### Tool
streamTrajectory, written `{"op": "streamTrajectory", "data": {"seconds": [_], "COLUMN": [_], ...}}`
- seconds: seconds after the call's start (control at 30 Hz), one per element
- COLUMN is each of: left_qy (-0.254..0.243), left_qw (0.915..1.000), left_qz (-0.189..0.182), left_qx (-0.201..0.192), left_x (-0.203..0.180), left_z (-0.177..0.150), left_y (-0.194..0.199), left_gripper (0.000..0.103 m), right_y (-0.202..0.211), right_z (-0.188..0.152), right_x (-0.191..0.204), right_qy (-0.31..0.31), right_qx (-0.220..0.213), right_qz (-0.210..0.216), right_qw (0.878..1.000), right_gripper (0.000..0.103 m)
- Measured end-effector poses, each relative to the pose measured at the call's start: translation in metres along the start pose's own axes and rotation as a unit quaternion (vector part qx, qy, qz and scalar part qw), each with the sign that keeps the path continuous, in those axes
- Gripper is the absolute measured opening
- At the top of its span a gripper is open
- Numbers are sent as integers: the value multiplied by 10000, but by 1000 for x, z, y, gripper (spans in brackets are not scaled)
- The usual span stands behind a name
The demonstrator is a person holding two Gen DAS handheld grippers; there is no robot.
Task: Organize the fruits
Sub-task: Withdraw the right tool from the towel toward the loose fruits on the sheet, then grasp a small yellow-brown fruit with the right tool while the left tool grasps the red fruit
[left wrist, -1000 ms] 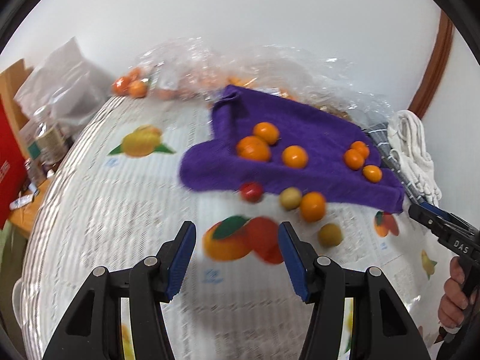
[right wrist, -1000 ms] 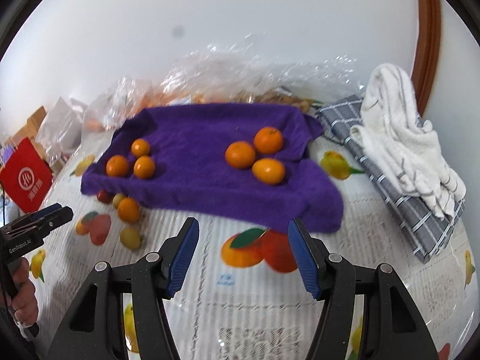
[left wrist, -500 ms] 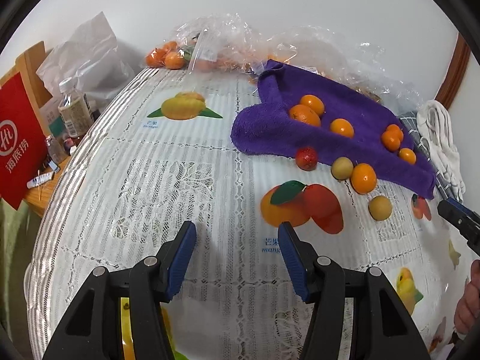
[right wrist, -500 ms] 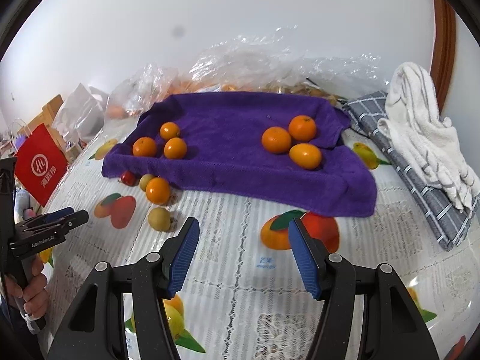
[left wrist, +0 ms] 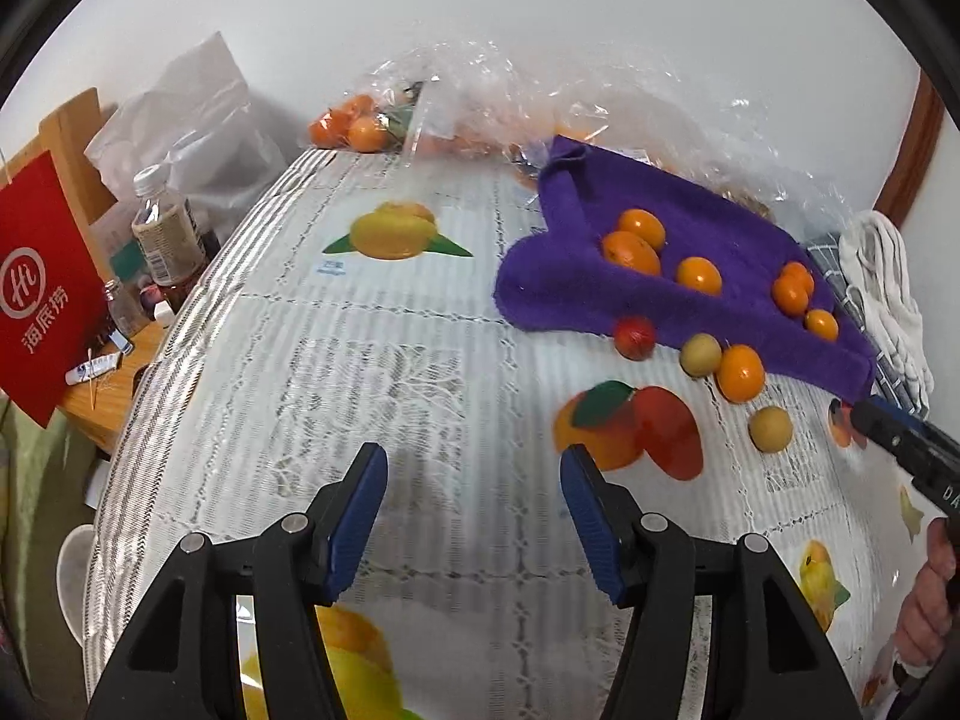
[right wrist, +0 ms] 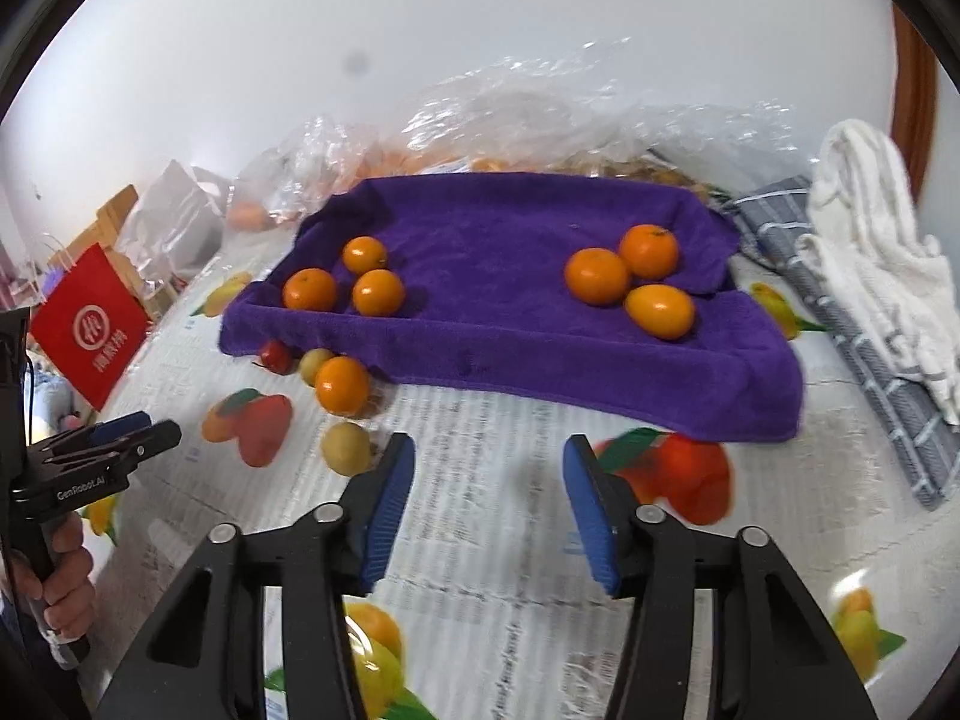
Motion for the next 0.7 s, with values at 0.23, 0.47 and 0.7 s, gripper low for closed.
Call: {"op": "streamTrajectory", "data": {"seconds": [0.23, 0.47, 0.7], "left_qy": [64, -25, 111], "left_qw": [10000, 9999, 9997], "left_qz": [20, 120, 143], "left_qx": [9, 115, 175], "left_x": [8, 11, 6], "left_z": [-5, -8, -1], "left_y": [-5, -4, -8], "left_gripper": [58, 58, 57], "right_y": [-25, -47, -39], "right_z": [-5, -11, -12], "right_x": [45, 69, 64], "right_qy": [508, 859, 1052], "right_qx": [213, 372, 198], "right_qz": [361, 301, 186], "right_qw": [9978, 9952, 9941], "right_gripper": [50, 40, 26]}}
Point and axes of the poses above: each gripper's, at about its wrist camera, not at the fingertips, and y roughly against the way its jaws point, x to its left, z to its top, the point moved 7 cm from there along -y, roughly the way its jaws point, and after that the axes turned 10 degrees about -z, right-handed, at the moved point
